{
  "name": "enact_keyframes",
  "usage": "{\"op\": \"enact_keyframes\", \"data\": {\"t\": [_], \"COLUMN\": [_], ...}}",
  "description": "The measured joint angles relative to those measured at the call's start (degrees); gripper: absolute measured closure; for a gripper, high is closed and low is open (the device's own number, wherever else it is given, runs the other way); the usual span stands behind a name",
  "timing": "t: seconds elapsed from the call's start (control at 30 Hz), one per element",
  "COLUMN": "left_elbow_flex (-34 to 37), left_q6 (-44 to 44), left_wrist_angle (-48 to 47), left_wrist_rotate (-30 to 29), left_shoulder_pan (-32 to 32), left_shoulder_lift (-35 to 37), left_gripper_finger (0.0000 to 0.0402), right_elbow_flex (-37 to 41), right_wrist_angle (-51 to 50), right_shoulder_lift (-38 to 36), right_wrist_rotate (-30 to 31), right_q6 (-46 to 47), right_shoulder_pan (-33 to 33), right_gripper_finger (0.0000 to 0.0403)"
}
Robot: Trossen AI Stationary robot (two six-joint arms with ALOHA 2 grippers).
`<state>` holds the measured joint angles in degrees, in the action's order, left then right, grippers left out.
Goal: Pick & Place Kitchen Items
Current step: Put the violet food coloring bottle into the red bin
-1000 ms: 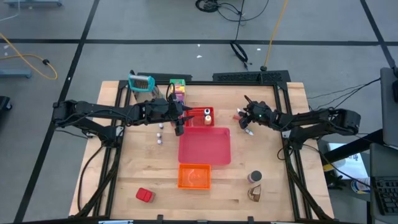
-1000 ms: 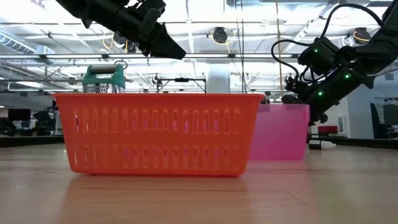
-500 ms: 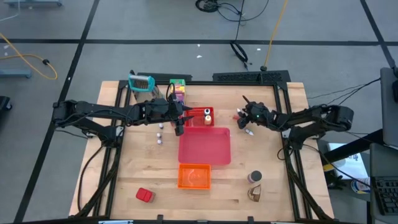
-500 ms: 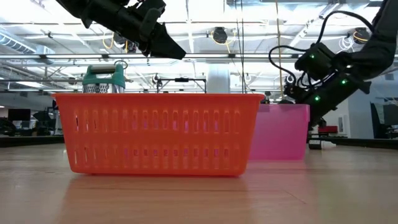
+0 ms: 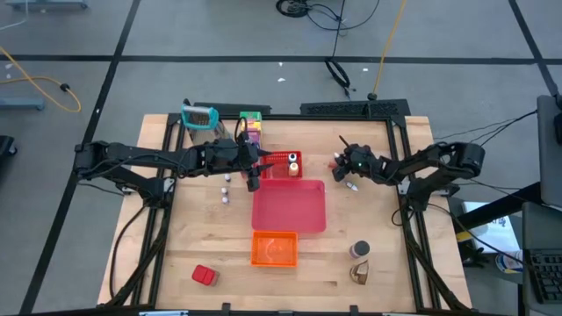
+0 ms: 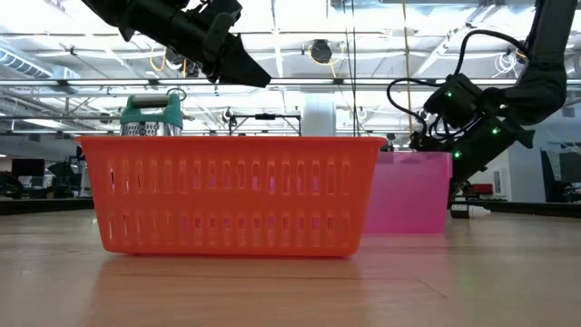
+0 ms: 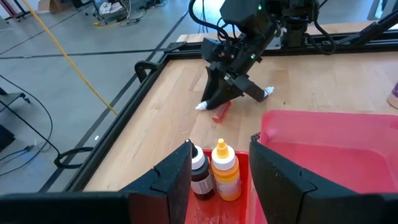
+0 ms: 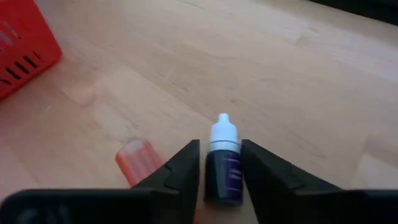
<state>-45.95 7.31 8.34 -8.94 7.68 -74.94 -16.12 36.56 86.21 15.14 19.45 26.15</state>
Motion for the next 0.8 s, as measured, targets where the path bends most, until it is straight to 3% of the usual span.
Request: {"op": "enact_keyframes", "data": {"t": [0.17,0.5,0.8], "left_elbow_flex": [0.0,0.0,0.0], "left_q6": [-0.11,-0.15,-0.37], "left_wrist_angle": [-0.11,-0.07,0.27], "left_wrist_rotate": [-0.01,-0.01,0.01], "left_shoulder_pan": [0.0,0.0,-0.02], "left_shoulder_lift": [0.0,0.0,0.0], "left_gripper_finger": [0.0243,0.0243,0.0243], "right_elbow_flex": [0.0,0.26,0.18], "right_wrist_angle": [-0.14,-0.73,7.84], "right_shoulder_lift": [-0.04,-3.11,-9.85], "right_wrist_rotate": [-0.2,-0.83,-6.63], "right_q6": [-0.64,-1.28,-1.49], "right_shoulder_pan": [-0.02,-0.02,-1.9], "right_gripper_finger": [0.0352,0.0352,0.0352]}}
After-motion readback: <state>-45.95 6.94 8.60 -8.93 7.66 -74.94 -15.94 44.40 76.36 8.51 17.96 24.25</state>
